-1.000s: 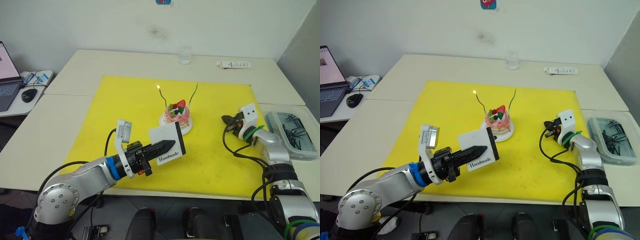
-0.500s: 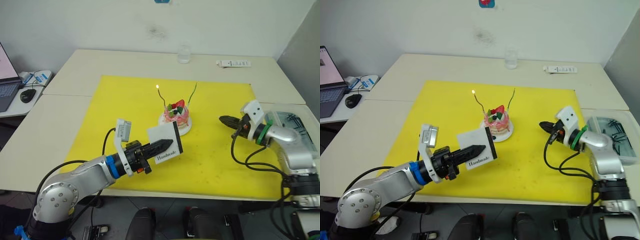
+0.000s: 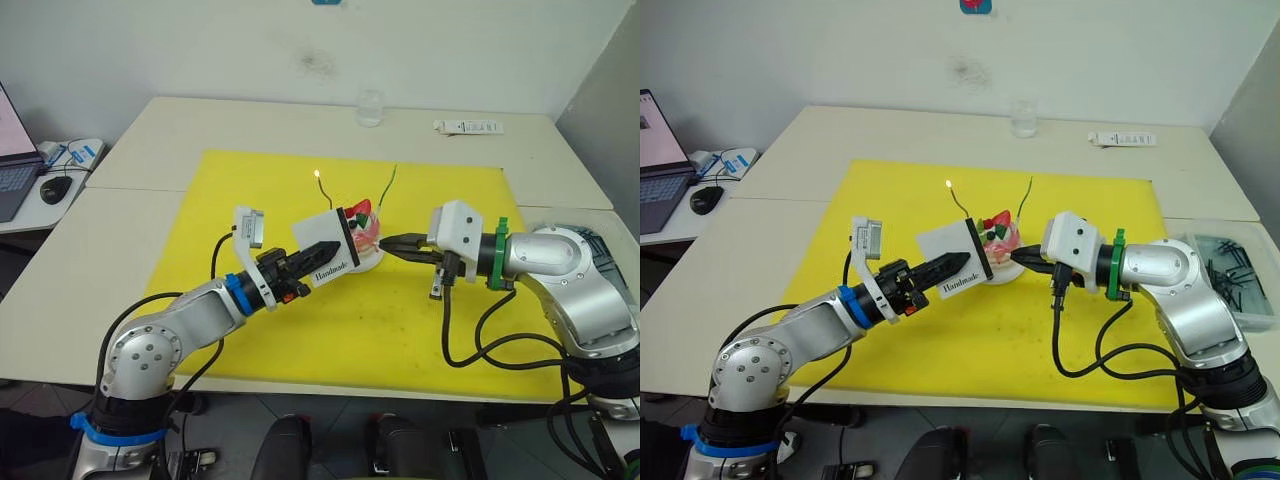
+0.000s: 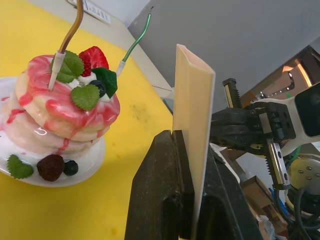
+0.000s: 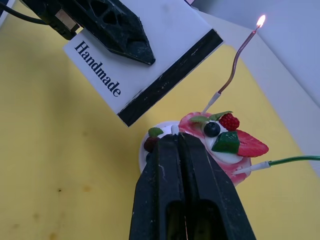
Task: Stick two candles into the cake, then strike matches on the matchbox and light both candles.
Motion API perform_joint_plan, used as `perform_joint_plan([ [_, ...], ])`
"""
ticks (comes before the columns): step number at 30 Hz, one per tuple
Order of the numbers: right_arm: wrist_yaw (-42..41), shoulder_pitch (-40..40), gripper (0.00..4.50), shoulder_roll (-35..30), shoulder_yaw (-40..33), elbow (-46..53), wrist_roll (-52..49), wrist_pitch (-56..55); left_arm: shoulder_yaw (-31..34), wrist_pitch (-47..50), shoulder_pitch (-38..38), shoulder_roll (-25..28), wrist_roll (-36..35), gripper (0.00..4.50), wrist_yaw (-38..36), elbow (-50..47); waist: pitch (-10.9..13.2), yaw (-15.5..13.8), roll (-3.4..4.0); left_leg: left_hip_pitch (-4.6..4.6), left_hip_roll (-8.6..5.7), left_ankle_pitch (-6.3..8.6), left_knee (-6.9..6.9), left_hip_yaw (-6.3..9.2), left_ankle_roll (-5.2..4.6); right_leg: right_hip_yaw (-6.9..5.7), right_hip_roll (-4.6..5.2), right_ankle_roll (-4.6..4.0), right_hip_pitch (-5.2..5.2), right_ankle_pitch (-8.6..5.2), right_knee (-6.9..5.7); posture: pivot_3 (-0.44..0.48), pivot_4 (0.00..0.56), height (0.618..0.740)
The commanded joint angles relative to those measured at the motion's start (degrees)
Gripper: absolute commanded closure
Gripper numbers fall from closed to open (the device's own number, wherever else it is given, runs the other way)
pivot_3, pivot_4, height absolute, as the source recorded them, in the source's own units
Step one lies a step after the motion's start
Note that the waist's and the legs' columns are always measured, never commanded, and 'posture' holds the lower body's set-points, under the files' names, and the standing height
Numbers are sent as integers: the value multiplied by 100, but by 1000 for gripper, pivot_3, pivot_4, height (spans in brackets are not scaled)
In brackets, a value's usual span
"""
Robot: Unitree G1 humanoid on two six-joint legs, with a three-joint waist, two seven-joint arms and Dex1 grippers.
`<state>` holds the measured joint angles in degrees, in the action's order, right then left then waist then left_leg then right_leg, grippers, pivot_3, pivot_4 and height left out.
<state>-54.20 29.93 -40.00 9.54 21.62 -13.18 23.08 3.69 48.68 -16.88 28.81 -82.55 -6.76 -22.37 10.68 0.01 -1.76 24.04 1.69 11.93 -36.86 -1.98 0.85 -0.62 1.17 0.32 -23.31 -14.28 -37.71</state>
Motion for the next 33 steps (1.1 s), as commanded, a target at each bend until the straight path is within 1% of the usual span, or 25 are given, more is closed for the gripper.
perform_joint_plan([
  [1, 36, 183, 4483, 35, 55, 170, 128, -165, 5, 46, -32, -85, 14, 4500, -16, -152, 0, 1, 0, -1, 1, 0, 0, 1, 0, -1, 0, 0, 0, 0, 0, 0, 150, 740],
  [9, 50, 443, 4483, 299, 195, 102, 150, -130, 41, 137, -81, -168, 77, 4500, -67, -131, 0, 5, 0, -4, 1, 0, -2, 3, 0, -2, -1, -1, 0, 0, -9, 0, 150, 740],
  [27, -95, 540, 4483, 351, 503, -196, 481, -429, 143, 203, -71, -222, -82, 4500, -76, -214, 0, 4, 0, -4, 1, 0, -2, 1, 0, 0, 0, -1, 0, 0, -8, 0, 150, 740],
  [33, -156, 607, 4483, 350, 500, -266, 546, -408, 176, 203, -77, -227, -185, 4500, -69, -252, 0, 4, 0, -5, 2, 0, -2, 2, 0, -1, 0, -1, 0, 0, -10, 0, 150, 740],
])
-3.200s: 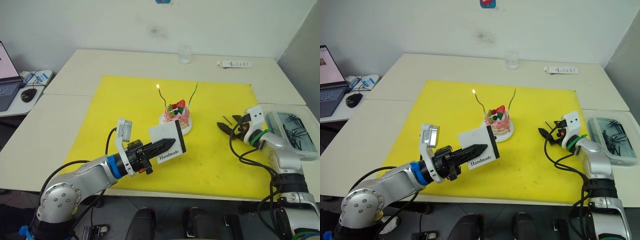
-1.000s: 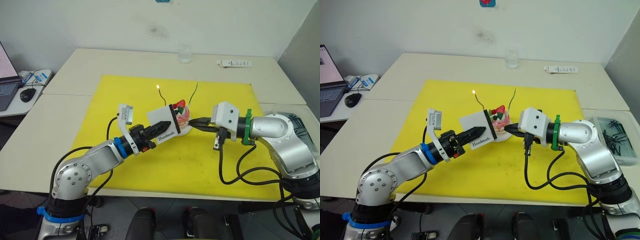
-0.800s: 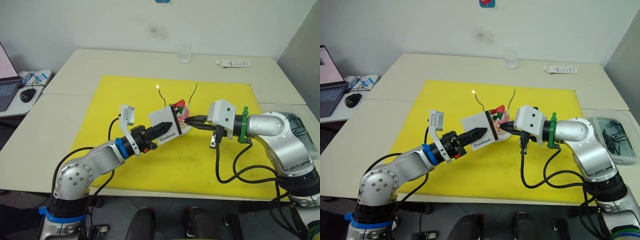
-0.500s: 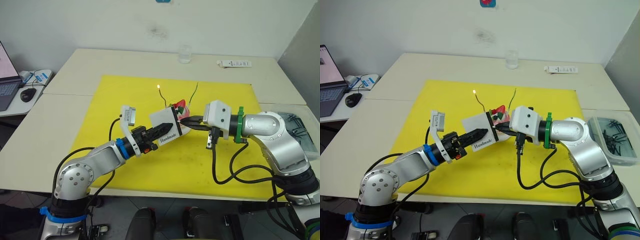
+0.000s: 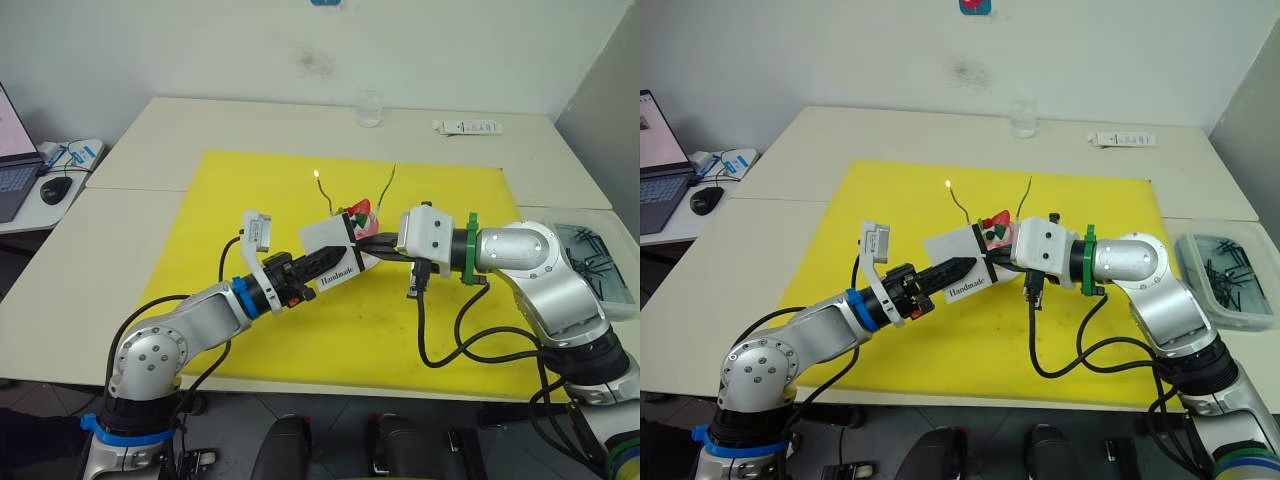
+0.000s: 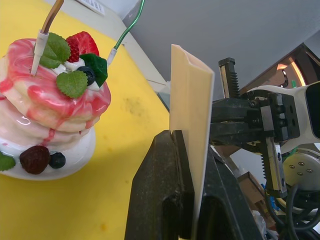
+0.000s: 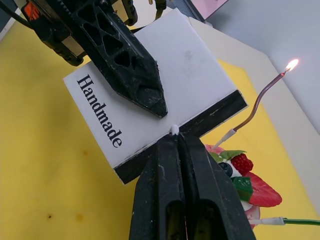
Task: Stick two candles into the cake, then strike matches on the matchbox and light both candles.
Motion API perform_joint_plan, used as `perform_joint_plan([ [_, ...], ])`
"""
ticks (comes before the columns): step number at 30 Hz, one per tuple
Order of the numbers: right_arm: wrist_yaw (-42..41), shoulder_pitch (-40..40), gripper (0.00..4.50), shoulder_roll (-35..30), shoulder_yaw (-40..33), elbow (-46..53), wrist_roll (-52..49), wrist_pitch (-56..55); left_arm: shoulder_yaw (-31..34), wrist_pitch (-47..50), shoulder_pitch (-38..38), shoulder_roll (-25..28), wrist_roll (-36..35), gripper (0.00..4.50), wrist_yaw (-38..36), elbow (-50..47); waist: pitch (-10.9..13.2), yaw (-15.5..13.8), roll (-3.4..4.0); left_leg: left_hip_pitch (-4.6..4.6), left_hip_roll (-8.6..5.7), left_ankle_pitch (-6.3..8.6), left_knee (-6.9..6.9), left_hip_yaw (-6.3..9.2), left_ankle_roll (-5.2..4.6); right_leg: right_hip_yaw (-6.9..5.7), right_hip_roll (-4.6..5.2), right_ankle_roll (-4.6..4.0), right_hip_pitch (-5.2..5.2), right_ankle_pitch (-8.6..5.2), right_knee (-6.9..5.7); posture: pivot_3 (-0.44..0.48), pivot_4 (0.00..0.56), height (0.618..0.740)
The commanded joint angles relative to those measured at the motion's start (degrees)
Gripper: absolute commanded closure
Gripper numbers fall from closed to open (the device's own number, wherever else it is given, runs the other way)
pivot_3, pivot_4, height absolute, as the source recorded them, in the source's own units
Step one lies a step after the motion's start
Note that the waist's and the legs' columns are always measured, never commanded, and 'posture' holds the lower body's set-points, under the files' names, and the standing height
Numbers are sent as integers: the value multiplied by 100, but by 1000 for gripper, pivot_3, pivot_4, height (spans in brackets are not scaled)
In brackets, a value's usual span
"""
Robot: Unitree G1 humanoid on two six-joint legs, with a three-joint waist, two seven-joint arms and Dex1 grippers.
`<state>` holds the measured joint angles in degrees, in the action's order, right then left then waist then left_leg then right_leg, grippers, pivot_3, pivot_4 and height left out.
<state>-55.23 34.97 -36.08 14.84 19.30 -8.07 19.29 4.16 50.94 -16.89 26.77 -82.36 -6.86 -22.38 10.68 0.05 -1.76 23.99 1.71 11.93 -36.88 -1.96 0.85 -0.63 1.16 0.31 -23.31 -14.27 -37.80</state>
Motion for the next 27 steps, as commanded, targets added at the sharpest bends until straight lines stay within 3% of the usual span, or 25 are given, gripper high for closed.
perform_joint_plan([
  [1, -58, 107, 4483, -45, -35, -44, 38, -27, 132, -22, -78, -17, -212, 4500, -62, -251, 0, 0, 0, 0, 0, 0, 0, 0, 0, 0, 0, 0, 0, 0, 0, 0, 150, 740],
  [24, -161, -17, 4483, -103, 12, -245, 140, -240, 151, -43, -116, 1, -199, 4500, -138, -305, 0, 0, 0, 0, 0, 0, 0, 0, 0, 0, 0, 0, 0, 0, 0, 0, 150, 740],
  [27, -545, -333, 4483, -424, 235, -233, 242, -447, 382, -157, -712, 67, -580, 4500, -202, -313, 2, -10, -3, 1, -1, 0, 0, 1, 0, -1, 0, 0, 0, 0, 0, 0, 150, 740],
])
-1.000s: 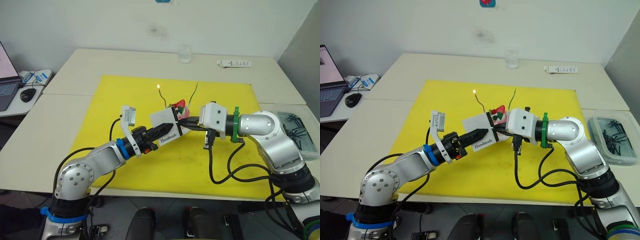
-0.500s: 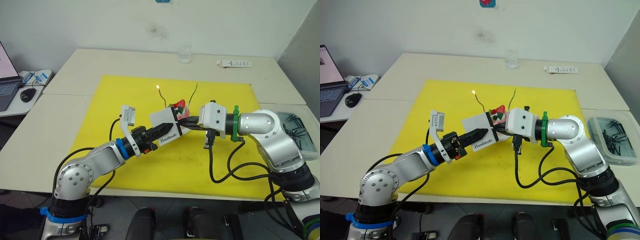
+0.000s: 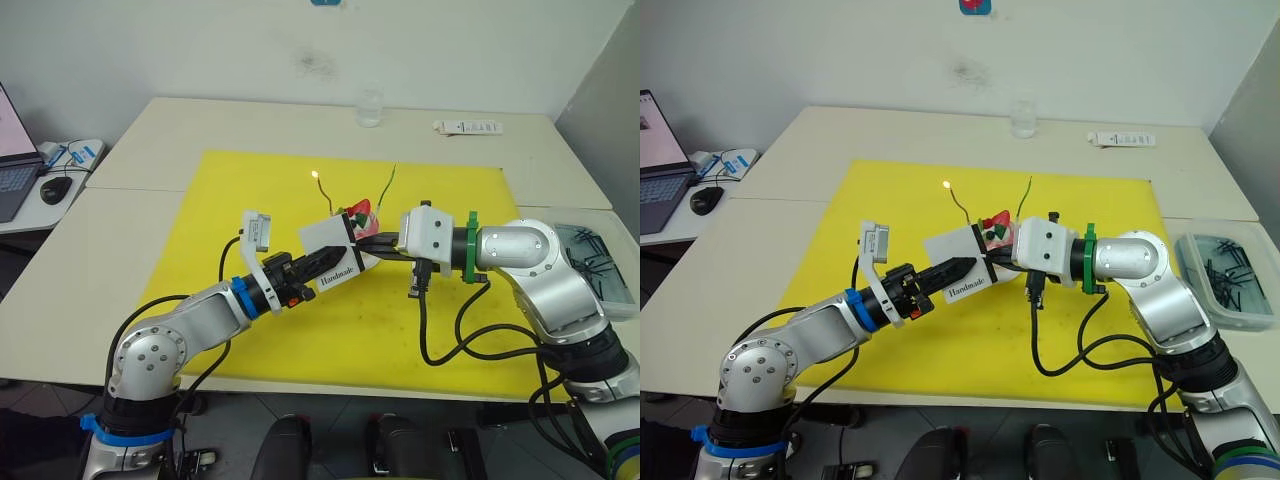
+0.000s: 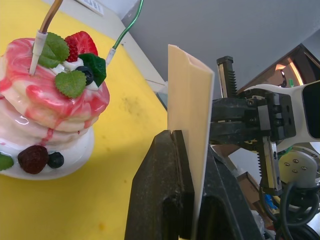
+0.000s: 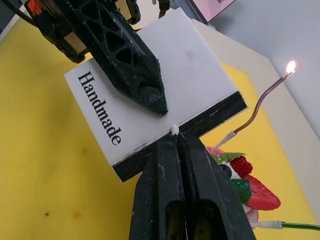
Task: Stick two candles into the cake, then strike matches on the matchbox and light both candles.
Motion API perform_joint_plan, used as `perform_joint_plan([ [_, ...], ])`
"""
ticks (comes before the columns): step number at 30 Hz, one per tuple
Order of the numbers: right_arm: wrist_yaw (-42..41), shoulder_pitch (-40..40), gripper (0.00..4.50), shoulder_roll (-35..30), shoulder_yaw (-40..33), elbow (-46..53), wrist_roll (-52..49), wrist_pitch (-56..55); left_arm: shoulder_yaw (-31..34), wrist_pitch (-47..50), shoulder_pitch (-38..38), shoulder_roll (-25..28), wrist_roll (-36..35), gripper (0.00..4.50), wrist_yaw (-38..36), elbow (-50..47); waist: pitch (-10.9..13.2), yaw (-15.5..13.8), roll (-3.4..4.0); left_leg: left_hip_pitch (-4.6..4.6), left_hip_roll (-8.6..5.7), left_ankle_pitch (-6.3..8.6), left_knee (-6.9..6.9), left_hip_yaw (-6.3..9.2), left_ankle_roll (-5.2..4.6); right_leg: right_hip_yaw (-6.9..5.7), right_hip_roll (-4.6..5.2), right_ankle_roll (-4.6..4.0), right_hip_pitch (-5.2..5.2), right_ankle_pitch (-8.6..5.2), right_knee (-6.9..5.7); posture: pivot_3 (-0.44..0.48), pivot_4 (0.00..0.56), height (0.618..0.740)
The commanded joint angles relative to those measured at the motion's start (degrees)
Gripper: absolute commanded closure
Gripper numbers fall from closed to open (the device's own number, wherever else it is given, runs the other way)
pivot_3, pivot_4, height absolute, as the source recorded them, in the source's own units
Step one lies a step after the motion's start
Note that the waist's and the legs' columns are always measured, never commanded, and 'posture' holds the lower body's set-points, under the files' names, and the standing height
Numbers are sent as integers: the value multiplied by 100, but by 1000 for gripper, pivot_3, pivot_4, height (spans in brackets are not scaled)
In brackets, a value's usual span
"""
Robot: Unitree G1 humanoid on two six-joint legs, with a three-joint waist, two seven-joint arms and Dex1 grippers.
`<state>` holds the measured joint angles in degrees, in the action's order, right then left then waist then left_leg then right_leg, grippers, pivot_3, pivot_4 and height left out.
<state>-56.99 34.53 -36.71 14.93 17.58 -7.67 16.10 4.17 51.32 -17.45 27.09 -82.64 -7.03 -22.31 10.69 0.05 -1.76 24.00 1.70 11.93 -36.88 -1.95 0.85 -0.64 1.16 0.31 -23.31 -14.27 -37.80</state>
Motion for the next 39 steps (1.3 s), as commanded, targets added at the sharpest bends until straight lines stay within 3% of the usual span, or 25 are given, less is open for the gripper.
perform_joint_plan([
  [1, -466, -370, 4483, -457, 257, -44, 213, -181, 457, -225, -826, 47, -690, 4500, -155, -285, 6, -53, -13, 1, -1, 0, 0, 2, 0, -2, 0, 0, 0, 0, 0, 0, 150, 740],
  [5, -773, -631, 4483, -886, -94, 18, 11, -346, 610, -117, -1172, 289, -1309, 4500, -33, -266, 9, -65, -18, 4, -5, 0, -5, -3, 0, 0, 2, 1, 2, 1, 3, 0, 150, 740],
  [13, -628, -496, 4483, -979, -551, -2, -109, -72, 464, -139, -455, 421, -1342, 4500, 33, -555, 12, -9, -24, -5, 8, -1, -1, 10, 1, -9, -4, -1, 2, -1, -8, 0, 150, 740],
  [22, -414, -288, 4483, -945, -741, -246, -69, 18, 524, 94, 397, 1159, -1701, 4500, -314, -975, 12, -4, -24, -8, 0, 0, -2, -5, 2, 4, 5, -4, 2, -2, -5, 0, 150, 740],
  [27, 87, -88, 4483, -695, -966, -679, -56, 162, 545, 68, 836, 1432, -1570, 4500, -567, -1135, 13, -5, -23, -8, 2, -1, -1, -2, 2, 1, 5, -19, 2, -11, -6, 0, 150, 740],
  [39, 1229, 720, 4483, 56, -1003, -2003, 380, -62, 394, -70, 998, 1365, -1253, 4500, -723, -1175, 13, 4, -23, -8, 3, 0, 0, -4, 1, 4, 2, -20, -1, -11, -9, 0, 150, 740],
])
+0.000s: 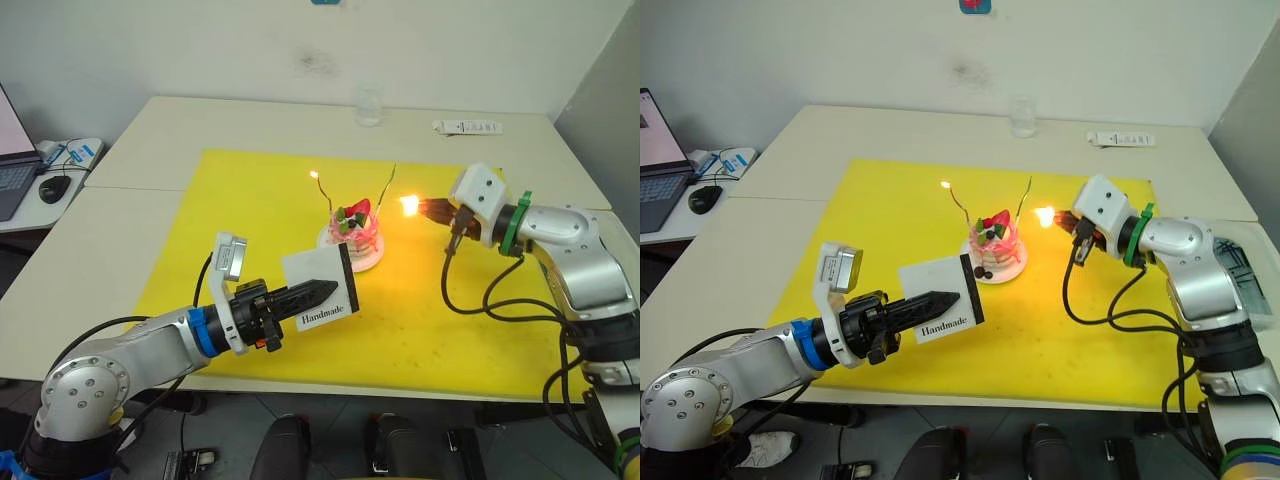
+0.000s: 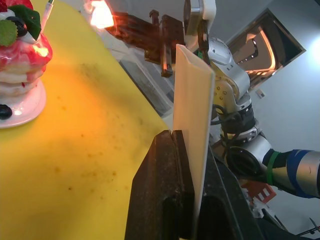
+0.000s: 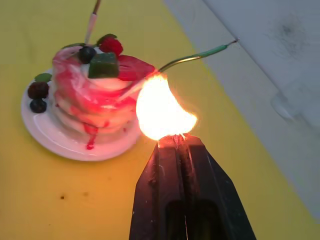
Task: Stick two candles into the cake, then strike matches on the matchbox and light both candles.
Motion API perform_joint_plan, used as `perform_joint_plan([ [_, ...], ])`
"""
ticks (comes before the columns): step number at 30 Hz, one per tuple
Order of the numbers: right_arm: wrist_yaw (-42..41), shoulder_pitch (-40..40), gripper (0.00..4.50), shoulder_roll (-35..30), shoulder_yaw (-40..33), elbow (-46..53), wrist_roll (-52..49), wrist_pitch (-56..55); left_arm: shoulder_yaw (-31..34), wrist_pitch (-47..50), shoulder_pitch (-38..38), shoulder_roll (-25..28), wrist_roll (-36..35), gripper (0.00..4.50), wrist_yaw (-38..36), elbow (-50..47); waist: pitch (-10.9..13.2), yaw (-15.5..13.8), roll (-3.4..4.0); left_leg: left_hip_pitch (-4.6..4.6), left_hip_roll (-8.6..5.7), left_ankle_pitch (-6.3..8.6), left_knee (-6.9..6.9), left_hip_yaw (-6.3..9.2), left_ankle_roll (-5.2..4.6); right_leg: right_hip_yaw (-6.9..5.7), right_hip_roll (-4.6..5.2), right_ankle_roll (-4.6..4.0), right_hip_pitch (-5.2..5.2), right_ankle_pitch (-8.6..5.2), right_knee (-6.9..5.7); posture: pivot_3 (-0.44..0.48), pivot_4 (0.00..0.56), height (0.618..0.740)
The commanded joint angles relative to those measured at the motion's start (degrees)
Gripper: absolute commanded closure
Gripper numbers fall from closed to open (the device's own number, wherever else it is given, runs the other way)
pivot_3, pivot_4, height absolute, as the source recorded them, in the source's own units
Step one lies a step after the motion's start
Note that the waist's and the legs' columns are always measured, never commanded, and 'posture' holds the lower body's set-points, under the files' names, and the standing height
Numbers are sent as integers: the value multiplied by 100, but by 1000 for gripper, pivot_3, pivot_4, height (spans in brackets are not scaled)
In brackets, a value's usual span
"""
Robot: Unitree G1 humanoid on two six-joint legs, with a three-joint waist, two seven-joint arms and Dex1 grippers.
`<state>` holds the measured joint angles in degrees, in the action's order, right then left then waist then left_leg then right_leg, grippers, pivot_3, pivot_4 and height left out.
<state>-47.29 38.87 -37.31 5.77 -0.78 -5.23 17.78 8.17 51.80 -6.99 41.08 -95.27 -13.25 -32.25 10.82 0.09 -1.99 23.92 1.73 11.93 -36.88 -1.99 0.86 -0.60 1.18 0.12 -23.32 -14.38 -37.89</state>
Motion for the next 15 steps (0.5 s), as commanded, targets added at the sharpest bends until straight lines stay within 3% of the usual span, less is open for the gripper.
perform_joint_plan([
  [1, 323, 358, 4483, 190, -47, -281, 194, -300, -26, -129, -70, -59, 50, 4500, -102, -166, 0, 0, 0, 0, 0, 0, 2, 1, 0, -1, -1, 0, 0, 0, -1, 0, 150, 740],
  [15, 456, 800, 4483, 708, 62, -703, 411, -579, -77, -205, -37, -97, 68, 4500, -64, -235, 0, 0, 0, 2, 0, 0, 4, 1, -1, -2, -1, 0, -2, 0, -2, 0, 150, 740],
])
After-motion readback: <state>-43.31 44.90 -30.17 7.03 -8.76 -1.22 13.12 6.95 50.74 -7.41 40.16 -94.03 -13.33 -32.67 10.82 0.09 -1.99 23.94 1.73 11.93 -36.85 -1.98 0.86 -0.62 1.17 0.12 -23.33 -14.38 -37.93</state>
